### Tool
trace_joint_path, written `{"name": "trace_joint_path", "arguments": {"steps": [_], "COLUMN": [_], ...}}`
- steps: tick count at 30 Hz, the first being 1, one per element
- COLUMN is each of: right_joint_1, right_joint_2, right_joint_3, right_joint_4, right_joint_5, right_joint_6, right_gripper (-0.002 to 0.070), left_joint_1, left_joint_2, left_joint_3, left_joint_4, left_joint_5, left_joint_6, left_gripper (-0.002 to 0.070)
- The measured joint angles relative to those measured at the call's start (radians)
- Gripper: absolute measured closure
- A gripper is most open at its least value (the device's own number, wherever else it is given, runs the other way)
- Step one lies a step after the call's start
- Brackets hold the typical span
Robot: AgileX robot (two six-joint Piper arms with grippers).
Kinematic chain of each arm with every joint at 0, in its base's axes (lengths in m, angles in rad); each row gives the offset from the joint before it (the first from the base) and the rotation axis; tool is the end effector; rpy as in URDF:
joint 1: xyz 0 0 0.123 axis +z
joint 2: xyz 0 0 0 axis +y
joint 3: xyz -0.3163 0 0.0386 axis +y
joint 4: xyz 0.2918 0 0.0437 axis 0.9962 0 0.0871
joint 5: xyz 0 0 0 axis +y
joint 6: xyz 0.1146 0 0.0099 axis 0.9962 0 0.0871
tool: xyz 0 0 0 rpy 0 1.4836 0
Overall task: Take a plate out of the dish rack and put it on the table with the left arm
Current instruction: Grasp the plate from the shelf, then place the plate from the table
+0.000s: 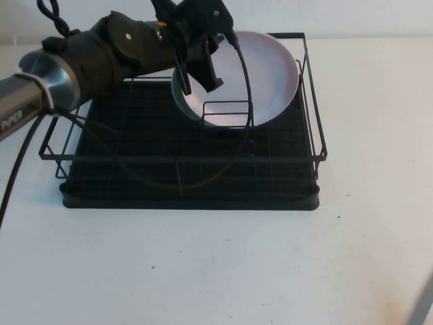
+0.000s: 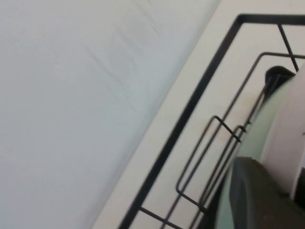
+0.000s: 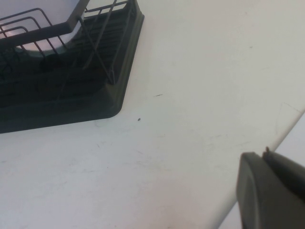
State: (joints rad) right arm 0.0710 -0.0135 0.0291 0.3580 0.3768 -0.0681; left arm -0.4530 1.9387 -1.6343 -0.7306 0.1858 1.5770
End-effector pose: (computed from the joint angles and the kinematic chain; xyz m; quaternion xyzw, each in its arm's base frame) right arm 0.0839 0.0209 0.1645 0.0394 0.7982 0.1516 0.5817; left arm 0.4867 -0.2527 0.3186 0.5266 0.6291 0.0640 0.5682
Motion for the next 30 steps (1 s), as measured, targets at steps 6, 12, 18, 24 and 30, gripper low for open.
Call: {"name": "trace_joint_path", "arguments": {"steps": [6, 12, 18, 24, 30], "right_joint_1": [0.0, 0.0, 0.0, 0.0, 0.0], "right_joint_2": [0.0, 0.0, 0.0, 0.0, 0.0], "right_joint_3": [0.0, 0.0, 0.0, 0.0, 0.0], "right_joint_4": [0.0, 0.0, 0.0, 0.0, 0.0], "right_joint_5": [0.0, 0.0, 0.0, 0.0, 0.0], "right_joint_6": [0.0, 0.0, 0.0, 0.0, 0.0], "right_gripper": [0.0696, 0.0696, 0.0696, 0.0696, 0.0696], "left_joint_1": [0.0, 0.0, 0.027, 0.15, 0.215], "left_joint_2": [-0.109, -0.243, -0.412, -0.466, -0.48], "left_joint_3": [0.0, 0.0, -0.002, -0.001, 0.172], "left_joint_4": [0.0, 0.002, 0.052, 0.282, 0.321], "left_joint_5": [-0.043, -0.044, 0.142, 0.614, 0.881], "left_joint_6": [0.011, -0.026, -0.503, -1.005, -1.08], "left_gripper": [0.0667, 0.0671, 0.0671, 0.0671, 0.0671]}}
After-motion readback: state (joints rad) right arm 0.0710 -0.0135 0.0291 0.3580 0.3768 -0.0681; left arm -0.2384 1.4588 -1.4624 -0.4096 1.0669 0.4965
